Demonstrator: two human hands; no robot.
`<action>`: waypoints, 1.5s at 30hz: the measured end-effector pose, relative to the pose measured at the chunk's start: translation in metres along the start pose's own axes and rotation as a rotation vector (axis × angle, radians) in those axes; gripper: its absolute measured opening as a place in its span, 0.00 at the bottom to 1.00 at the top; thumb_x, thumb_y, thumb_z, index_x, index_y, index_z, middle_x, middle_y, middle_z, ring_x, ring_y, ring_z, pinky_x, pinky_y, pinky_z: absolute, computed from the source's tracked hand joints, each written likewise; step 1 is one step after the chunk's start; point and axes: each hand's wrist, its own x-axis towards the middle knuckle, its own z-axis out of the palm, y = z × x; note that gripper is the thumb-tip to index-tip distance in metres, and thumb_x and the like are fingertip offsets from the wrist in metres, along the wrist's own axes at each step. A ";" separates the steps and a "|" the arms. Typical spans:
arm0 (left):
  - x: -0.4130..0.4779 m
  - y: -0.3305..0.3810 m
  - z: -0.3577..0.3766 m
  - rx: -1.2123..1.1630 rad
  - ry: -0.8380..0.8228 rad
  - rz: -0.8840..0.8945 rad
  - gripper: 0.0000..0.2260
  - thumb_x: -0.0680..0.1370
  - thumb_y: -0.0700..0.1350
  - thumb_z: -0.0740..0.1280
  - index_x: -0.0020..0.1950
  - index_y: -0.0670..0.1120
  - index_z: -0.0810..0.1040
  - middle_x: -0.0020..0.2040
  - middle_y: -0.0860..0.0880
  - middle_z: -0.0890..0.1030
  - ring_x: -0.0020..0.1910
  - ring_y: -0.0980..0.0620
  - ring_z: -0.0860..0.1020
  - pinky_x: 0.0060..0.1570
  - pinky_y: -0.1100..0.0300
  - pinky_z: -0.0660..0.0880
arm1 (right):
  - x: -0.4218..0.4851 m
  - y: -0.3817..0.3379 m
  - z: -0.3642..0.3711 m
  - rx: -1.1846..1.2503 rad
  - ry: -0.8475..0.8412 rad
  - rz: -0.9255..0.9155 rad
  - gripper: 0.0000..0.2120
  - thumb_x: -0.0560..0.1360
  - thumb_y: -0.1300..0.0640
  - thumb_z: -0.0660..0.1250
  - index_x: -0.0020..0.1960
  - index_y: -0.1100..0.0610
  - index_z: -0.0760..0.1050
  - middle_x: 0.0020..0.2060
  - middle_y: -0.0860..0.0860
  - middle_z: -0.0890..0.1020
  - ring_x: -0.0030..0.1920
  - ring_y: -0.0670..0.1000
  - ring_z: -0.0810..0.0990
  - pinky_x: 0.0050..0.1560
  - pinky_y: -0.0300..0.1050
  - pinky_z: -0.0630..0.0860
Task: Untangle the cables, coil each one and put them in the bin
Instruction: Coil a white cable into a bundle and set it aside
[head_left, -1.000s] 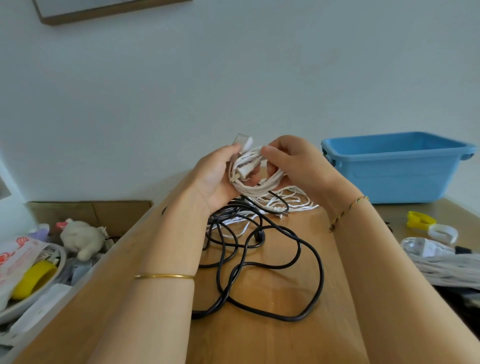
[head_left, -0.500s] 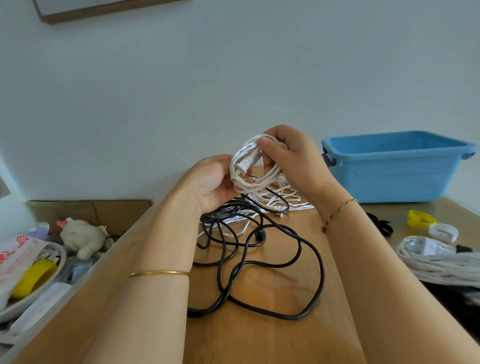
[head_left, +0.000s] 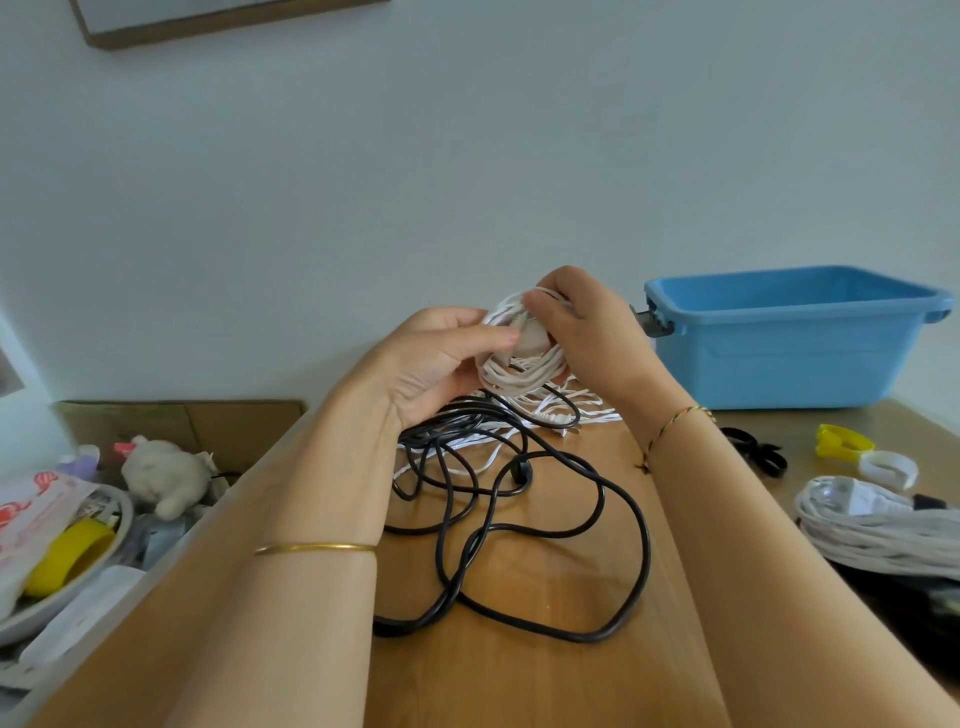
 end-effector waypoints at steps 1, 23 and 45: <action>0.001 0.000 -0.002 0.003 0.010 0.006 0.05 0.76 0.34 0.65 0.50 0.38 0.79 0.40 0.45 0.83 0.38 0.53 0.81 0.43 0.61 0.80 | -0.001 0.001 0.000 0.029 -0.009 0.022 0.08 0.80 0.57 0.59 0.47 0.61 0.72 0.33 0.51 0.73 0.30 0.47 0.70 0.25 0.33 0.68; 0.006 -0.002 0.014 -0.194 0.081 -0.104 0.15 0.78 0.36 0.55 0.62 0.37 0.74 0.53 0.36 0.76 0.50 0.42 0.76 0.57 0.48 0.75 | -0.001 -0.007 0.003 0.198 0.058 0.053 0.14 0.82 0.57 0.53 0.45 0.65 0.71 0.34 0.57 0.68 0.31 0.48 0.68 0.28 0.38 0.65; 0.013 -0.007 0.018 0.457 0.312 0.037 0.11 0.68 0.32 0.72 0.46 0.44 0.76 0.45 0.41 0.81 0.46 0.40 0.81 0.51 0.41 0.79 | -0.001 0.004 0.009 -0.104 0.121 -0.106 0.09 0.81 0.56 0.57 0.48 0.60 0.72 0.41 0.51 0.75 0.39 0.46 0.70 0.38 0.32 0.65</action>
